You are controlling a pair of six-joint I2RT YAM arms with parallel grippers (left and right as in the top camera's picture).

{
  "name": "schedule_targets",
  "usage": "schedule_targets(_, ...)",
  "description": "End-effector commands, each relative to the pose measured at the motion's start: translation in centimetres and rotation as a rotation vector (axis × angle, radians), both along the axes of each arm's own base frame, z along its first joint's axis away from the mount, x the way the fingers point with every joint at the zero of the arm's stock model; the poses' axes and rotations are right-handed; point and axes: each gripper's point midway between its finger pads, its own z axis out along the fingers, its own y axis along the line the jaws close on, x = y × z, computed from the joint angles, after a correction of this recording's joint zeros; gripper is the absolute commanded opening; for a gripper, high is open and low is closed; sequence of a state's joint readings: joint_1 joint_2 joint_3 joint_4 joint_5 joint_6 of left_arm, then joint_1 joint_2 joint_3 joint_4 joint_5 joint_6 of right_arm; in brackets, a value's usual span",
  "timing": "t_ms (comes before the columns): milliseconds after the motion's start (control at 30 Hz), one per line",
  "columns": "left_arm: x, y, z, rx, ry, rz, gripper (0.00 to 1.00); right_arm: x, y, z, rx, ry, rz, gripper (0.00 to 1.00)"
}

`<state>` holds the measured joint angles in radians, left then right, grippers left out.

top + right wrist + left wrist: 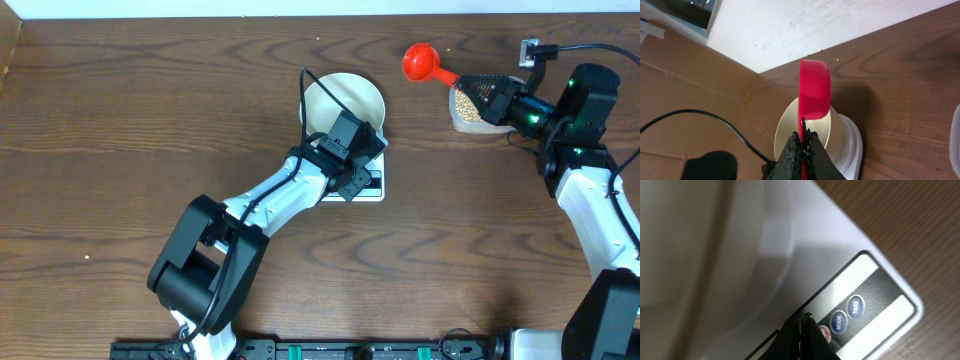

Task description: Scoop item into bowl and weigh 50g on scale

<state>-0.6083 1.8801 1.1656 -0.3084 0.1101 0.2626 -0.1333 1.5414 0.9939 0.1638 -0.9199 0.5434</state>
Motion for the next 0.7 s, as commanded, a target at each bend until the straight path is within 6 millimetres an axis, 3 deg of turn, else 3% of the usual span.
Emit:
schedule_targets(0,-0.5,-0.7,1.4,-0.026,-0.016,-0.020,0.07,0.0,-0.1,0.9,-0.015,-0.034,0.000,0.01)
schedule_targets(233,-1.0,-0.6,0.9,-0.010,0.001,-0.024,0.07,0.0,-0.1,0.9,-0.015,-0.032,0.001,0.01)
schedule_targets(533,-1.2,-0.1,-1.9,0.029,0.054,-0.018,0.07,0.0,-0.1,0.8,-0.014,-0.028,0.001,0.01)
schedule_targets(667,-1.4,0.0,-2.2,0.034,0.062,-0.018,0.07,0.0,-0.1,0.8,-0.014,-0.028,0.001,0.01)
